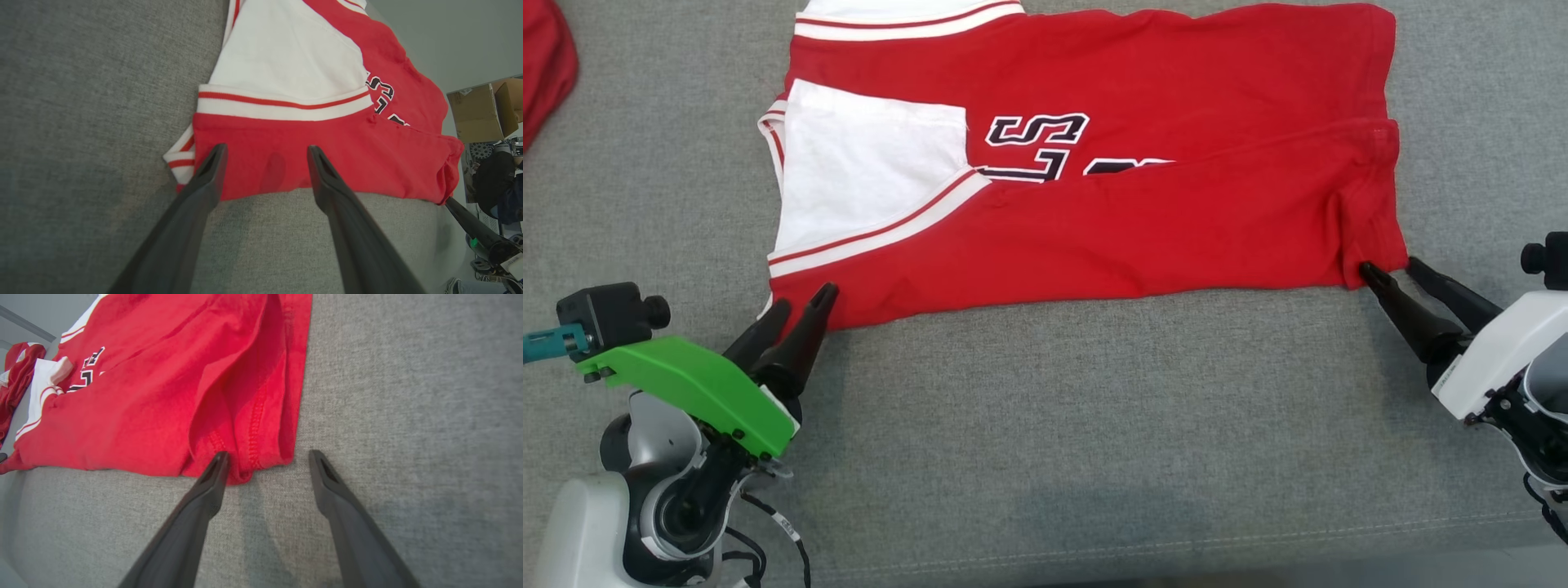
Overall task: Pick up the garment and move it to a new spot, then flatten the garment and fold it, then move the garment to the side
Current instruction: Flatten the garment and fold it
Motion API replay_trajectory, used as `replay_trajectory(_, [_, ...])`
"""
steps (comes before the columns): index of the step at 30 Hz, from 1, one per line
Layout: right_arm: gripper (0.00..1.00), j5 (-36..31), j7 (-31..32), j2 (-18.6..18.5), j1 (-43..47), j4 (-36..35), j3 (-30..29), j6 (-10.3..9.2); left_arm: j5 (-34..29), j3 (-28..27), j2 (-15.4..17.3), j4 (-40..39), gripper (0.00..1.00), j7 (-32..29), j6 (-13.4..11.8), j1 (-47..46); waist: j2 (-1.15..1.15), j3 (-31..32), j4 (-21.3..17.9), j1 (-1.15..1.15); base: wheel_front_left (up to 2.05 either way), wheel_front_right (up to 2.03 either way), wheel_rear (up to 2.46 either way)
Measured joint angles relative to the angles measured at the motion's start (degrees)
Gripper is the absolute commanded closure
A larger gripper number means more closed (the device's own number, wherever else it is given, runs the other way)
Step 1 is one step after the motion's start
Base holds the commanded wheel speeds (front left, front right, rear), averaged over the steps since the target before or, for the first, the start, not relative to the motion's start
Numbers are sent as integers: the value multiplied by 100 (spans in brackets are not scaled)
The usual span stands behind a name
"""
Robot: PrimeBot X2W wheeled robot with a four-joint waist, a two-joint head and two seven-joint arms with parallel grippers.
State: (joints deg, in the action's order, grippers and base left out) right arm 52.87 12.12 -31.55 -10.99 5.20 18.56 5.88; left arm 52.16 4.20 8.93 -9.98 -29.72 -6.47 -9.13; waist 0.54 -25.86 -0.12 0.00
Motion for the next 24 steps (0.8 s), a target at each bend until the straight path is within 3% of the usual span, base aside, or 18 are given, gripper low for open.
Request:
replay_trajectory(17, [0, 4, -42, 108, -183, 97, 91, 9, -199, -49, 100, 300, 0, 3, -1, 99, 0, -105, 59, 0, 0, 0, 0])
replay_trajectory(20, [19, 10, -40, 111, -241, 119, 115, 10, -189, -16, 73, 358, 0, 3, -1, 91, 0, -116, 63, 0, 0, 0, 0])
replay_trajectory(22, [51, 14, -29, 116, -268, 136, 136, 10, -177, -16, 57, 371, 0, 4, -1, 86, 0, -121, 60, 0, 0, 0, 0])
replay_trajectory(24, [60, 21, -24, 115, -270, 168, 137, 10, -146, -24, 48, 389, 0, 4, -1, 79, 0, -124, 55, 0, 0, 0, 0])
